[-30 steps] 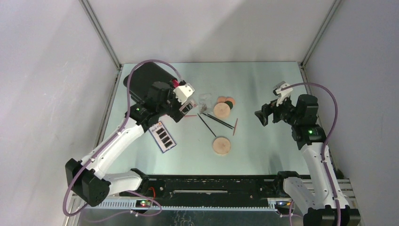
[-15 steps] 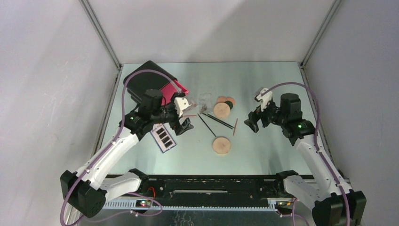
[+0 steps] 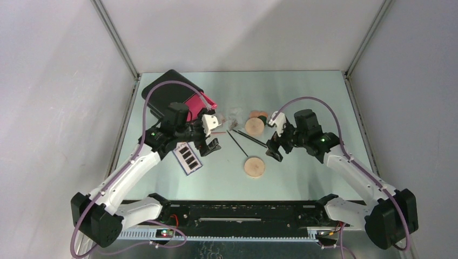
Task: Organize the makeup
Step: Open the drawer in the storage box, then pick up the makeup brush from the center of the board.
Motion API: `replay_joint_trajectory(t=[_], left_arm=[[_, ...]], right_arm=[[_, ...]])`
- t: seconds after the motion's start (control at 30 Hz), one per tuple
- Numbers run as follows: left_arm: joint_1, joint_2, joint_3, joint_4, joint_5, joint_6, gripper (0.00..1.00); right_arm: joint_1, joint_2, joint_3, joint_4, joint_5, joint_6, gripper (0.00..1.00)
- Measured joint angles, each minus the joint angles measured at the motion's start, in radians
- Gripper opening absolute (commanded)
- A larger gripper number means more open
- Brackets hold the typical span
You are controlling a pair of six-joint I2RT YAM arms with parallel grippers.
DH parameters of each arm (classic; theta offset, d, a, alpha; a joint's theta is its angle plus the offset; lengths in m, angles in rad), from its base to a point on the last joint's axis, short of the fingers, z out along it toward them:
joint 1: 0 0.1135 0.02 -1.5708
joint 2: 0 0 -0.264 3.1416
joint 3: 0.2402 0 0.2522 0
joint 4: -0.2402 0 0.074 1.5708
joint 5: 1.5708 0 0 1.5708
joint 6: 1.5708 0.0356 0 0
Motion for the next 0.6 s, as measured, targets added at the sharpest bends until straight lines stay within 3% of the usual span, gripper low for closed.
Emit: replay_joint_trajectory(t=[0.27,0.6], left_arm=[[0.000,-0.054,-0.020,0.076,-0.088,-0.058,0.96],[0.006,-0.097,-0.024,0.191,-0.350,-0.156,0.97]], right_arm=[[0.114,0.109,0.047,-0.040,0.032,-0.028,0.97],[0.166,0.219,0.146,-0.090,0.046,-0.068,0.95]])
